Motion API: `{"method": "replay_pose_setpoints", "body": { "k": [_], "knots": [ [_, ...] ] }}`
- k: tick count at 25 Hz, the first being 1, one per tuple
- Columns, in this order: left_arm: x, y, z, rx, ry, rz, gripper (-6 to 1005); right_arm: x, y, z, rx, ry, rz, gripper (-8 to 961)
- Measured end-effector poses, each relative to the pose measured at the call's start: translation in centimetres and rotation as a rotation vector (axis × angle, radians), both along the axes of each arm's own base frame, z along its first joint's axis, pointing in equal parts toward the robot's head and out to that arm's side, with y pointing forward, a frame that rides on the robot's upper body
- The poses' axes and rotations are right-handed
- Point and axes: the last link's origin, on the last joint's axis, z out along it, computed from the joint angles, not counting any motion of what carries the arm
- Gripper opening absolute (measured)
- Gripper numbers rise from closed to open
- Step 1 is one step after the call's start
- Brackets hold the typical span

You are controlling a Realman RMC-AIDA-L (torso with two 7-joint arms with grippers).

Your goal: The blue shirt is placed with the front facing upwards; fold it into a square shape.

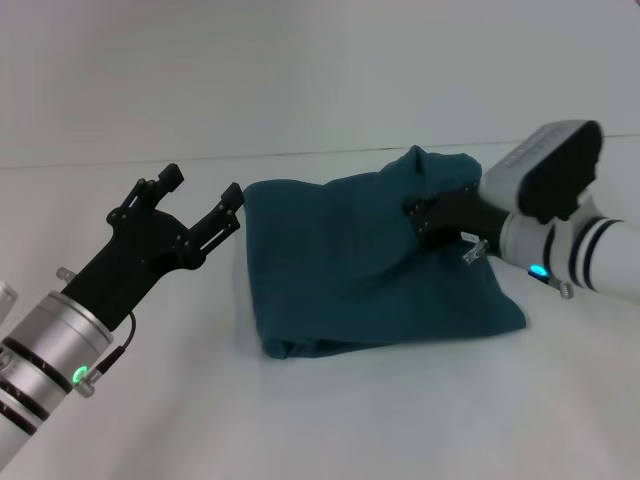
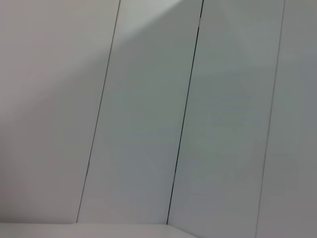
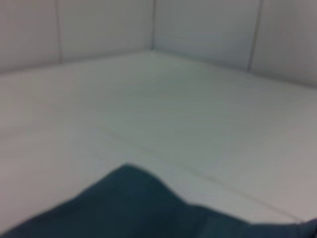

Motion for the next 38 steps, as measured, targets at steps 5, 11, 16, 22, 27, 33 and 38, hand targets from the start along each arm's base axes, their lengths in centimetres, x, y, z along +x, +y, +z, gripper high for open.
{"method": "replay_pose_setpoints", "body": {
  "k": [5, 11, 16, 22, 27, 33, 38],
  "knots": [
    [0.0, 0.0, 0.0, 0.0, 0.0, 0.001, 887, 0.2, 1.1, -0.5, 0.015, -0.078, -0.06, 0],
    [-0.2, 0.0, 0.0, 0.002, -0.003, 0.009, 886, 0.2, 2.4, 0.0, 0.073, -0.121, -0.126, 0],
    [-0.3, 0.0, 0.0, 0.0, -0.002, 0.016, 886, 0.6, 3.1, 0.9, 0.126, -0.126, -0.172, 3],
    [-0.3, 0.0, 0.0, 0.006, 0.001, 0.017, 885, 1.1, 4.3, 3.5, 0.223, -0.043, -0.248, 29],
    [0.4, 0.5, 0.5, 0.022, 0.011, -0.019, 885, 0.6, 3.3, 6.2, 0.254, 0.127, -0.17, 51],
    [2.8, 1.7, 1.1, -0.103, 0.089, -0.171, 885, 0.1, -2.3, 11.0, 0.037, 0.322, -0.044, 77],
    [5.4, 3.0, 0.6, -0.349, 0.211, -0.279, 884, -0.3, -6.9, 14.5, -0.172, 0.278, 0.0, 99]
  ]
}}
